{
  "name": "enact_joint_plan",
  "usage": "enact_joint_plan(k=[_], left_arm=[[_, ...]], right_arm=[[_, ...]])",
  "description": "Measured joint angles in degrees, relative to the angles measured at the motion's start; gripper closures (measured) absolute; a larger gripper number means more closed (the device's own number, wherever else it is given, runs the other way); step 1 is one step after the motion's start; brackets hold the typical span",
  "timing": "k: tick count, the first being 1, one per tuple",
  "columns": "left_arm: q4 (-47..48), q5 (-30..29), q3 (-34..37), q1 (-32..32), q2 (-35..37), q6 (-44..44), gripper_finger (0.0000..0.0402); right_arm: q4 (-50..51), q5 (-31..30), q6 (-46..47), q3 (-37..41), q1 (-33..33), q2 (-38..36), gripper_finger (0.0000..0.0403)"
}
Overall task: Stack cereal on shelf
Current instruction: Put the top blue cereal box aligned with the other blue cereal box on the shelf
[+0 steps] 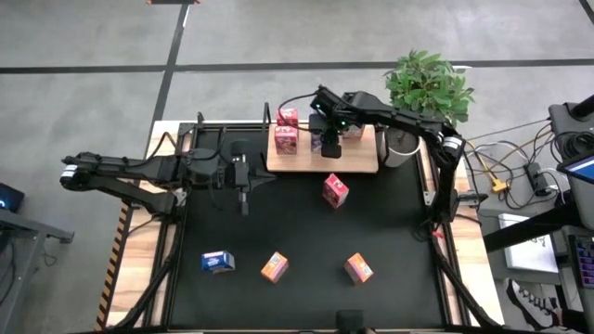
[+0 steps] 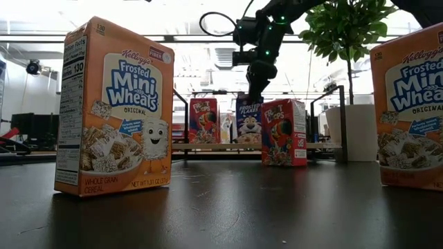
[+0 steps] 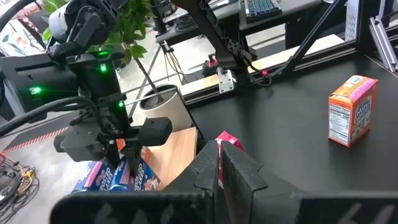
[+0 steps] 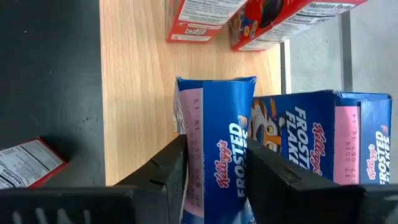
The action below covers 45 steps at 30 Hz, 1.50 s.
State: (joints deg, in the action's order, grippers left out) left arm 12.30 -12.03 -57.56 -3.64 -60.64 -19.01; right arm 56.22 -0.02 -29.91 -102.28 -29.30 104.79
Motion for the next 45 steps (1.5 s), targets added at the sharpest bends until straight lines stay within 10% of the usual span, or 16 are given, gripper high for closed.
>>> enact_joint_plan(k=[45], left_arm=[[0.2, 0.0, 0.0, 0.0, 0.0, 0.2, 0.0401]], right_arm=[[0.7, 0.1, 2.2, -2.0, 0.0, 1.9, 0.024]])
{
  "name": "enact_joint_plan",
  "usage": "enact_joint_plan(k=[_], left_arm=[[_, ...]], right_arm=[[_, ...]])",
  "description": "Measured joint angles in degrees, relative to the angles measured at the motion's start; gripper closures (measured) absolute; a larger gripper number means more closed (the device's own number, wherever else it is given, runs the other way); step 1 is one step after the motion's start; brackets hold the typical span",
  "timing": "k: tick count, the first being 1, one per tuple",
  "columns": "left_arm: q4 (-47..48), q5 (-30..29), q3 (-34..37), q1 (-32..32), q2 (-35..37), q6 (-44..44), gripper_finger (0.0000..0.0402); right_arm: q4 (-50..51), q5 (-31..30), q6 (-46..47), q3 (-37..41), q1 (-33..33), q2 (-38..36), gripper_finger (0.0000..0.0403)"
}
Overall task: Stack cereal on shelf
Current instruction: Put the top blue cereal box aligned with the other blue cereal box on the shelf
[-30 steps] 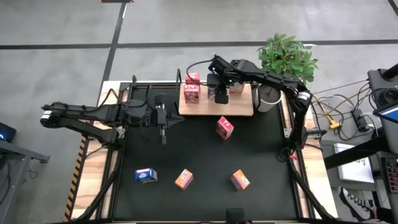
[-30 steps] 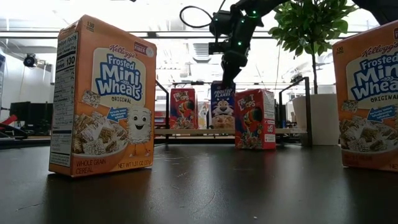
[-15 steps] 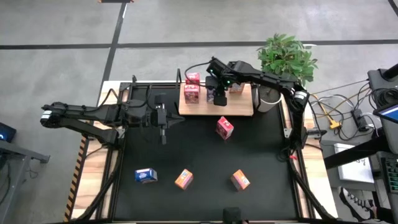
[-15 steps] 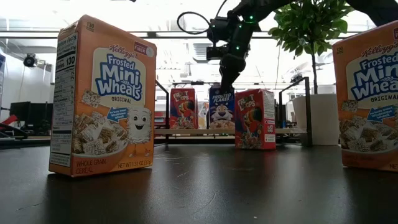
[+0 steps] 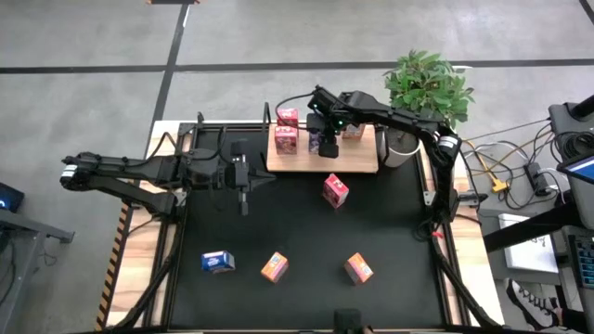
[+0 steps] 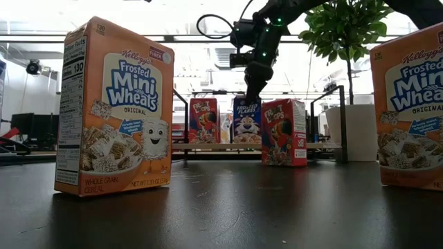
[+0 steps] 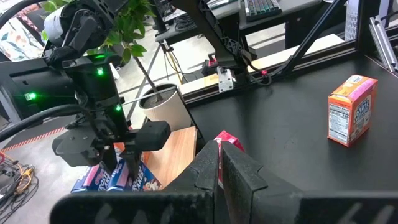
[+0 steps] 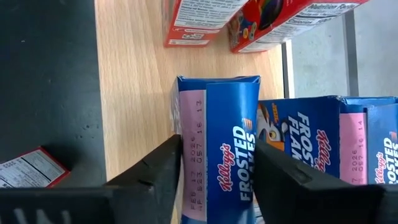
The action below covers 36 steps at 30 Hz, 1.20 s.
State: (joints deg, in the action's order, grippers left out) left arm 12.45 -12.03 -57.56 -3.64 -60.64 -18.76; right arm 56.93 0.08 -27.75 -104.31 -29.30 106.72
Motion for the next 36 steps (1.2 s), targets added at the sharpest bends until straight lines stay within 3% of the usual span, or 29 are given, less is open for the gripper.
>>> enact_joint_plan(k=[7, 14, 18, 29, 36], left_arm=[[0.0, 0.0, 0.0, 0.0, 0.0, 0.3, 0.0401], [0.0, 0.0, 0.0, 0.0, 0.0, 0.9, 0.0401], [0.0, 0.0, 0.0, 0.0, 0.0, 0.9, 0.0401], [0.0, 0.0, 0.0, 0.0, 0.0, 2.4, 0.0401], [0.0, 0.0, 0.0, 0.0, 0.0, 2.8, 0.0401]], right_arm=[[0.2, -0.2, 0.1, 0.1, 0.0, -0.6, 0.0185], [2.6, -0.1, 2.5, -2.6, 0.1, -2.9, 0.0187], [1.6, 0.2, 3.9, -3.2, 0.2, -3.4, 0.0218], [-2.2, -0.1, 3.3, -0.2, 0.2, -2.1, 0.0385], [-1.0, -0.1, 0.6, -0.2, 0.2, -2.0, 0.039]])
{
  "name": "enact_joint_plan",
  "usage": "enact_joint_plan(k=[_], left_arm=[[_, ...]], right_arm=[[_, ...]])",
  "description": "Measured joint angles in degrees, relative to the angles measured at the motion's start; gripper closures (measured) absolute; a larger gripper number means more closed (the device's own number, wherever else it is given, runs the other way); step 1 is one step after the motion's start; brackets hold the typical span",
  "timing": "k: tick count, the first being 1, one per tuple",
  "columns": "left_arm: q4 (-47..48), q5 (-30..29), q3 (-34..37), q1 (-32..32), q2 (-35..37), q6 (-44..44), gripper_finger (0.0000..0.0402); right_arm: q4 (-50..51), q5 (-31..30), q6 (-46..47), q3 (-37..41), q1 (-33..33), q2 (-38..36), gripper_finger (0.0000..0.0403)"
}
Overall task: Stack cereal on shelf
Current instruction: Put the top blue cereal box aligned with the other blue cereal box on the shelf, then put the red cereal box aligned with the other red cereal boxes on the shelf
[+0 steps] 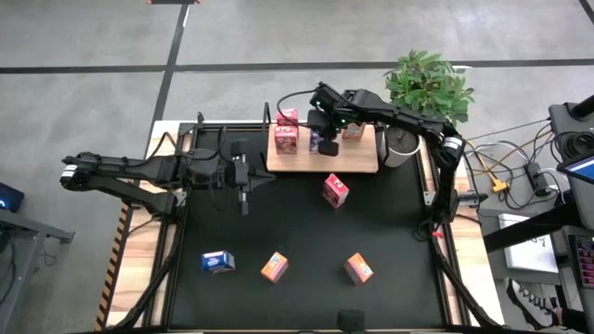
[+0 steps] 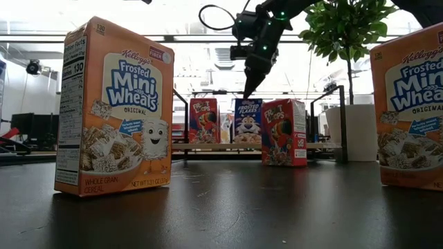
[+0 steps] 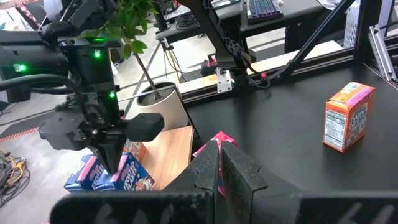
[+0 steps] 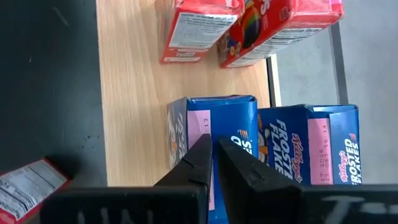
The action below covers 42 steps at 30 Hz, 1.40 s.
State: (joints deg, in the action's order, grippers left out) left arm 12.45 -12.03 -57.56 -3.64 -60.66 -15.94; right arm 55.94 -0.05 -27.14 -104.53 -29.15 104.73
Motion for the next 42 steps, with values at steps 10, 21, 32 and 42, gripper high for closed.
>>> enact_joint_plan(k=[10, 21, 32, 42], left_arm=[[0.0, 0.0, 0.0, 0.0, 0.0, 0.0, 0.0401], [0.0, 0.0, 0.0, 0.0, 0.0, 0.0, 0.0401], [0.0, 0.0, 0.1, 0.0, 0.0, 0.0, 0.0401], [0.0, 0.0, 0.1, 0.0, -0.6, 1.2, 0.0401]], right_arm=[[0.7, -1.0, -0.9, 0.0, 0.0, -0.4, 0.039], [0.7, -3.0, 0.1, 0.0, 0.1, -0.4, 0.039], [0.6, -3.0, 0.3, 0.0, 0.5, -2.3, 0.039], [1.4, -2.9, 7.0, 0.0, 4.4, -8.3, 0.039]])
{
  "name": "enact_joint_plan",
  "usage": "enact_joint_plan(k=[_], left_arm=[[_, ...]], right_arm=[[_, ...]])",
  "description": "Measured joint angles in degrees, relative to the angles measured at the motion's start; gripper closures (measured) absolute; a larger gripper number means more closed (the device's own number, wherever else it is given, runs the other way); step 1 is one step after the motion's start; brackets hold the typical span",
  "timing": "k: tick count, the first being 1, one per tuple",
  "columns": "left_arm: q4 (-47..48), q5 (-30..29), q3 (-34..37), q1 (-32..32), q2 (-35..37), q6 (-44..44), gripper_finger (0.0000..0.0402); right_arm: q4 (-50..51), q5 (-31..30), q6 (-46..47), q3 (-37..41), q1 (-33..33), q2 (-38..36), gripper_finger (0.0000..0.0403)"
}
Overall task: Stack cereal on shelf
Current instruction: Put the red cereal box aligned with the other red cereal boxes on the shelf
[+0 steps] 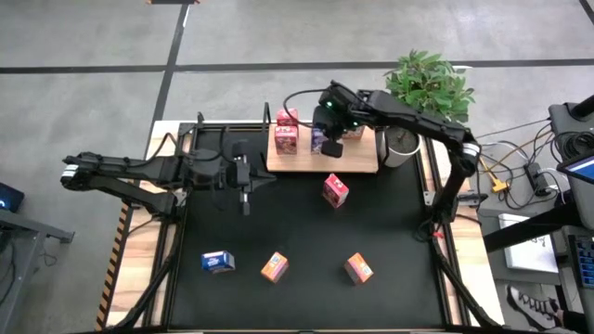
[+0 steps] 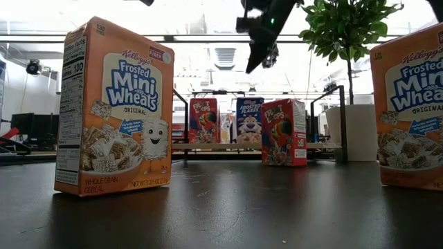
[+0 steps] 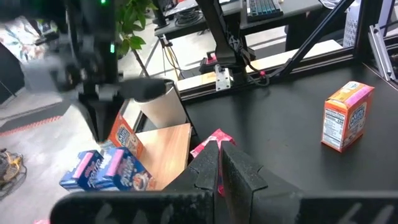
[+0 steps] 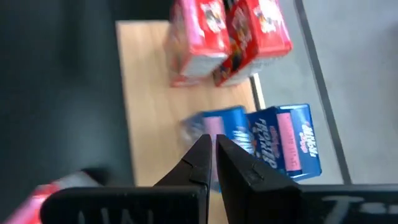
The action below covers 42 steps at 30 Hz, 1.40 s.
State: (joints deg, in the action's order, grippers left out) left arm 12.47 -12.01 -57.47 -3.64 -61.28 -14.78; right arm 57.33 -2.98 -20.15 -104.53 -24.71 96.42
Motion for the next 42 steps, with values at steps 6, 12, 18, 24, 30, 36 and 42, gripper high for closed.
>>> enact_joint_plan(k=[6, 12, 18, 24, 30, 36, 42], left_arm=[[0.0, 0.2, 1.0, 0.0, -0.1, 2.3, 0.0401], [0.0, 1.0, 2.4, 0.0, -0.1, 2.8, 0.0401], [-0.2, 1.0, 4.3, 0.0, -0.1, 3.3, 0.0401], [-0.9, 1.0, 5.2, 0.0, -0.1, 3.3, 0.0401], [-1.0, 1.0, 5.2, 0.0, -0.1, 2.7, 0.0401], [-1.0, 1.0, 5.2, 0.0, -0.1, 1.8, 0.0401], [-1.3, 0.9, 5.2, 0.0, -0.1, 0.4, 0.0401]], right_arm=[[3.2, 3.3, 9.2, 0.9, 5.7, -4.7, 0.039], [2.8, 2.6, 18.6, 8.3, 13.5, -9.0, 0.039], [-1.1, -6.3, 30.6, 19.0, 20.8, -12.0, 0.039], [-1.4, -10.6, 39.9, 26.2, 22.8, -12.5, 0.039], [-4.0, -10.5, 42.0, 30.1, 22.7, -12.8, 0.0352], [-6.0, -10.6, 45.5, 30.2, 22.7, -13.2, 0.0256], [-5.9, -10.7, 49.4, 30.5, 22.7, -11.8, 0.0166]])
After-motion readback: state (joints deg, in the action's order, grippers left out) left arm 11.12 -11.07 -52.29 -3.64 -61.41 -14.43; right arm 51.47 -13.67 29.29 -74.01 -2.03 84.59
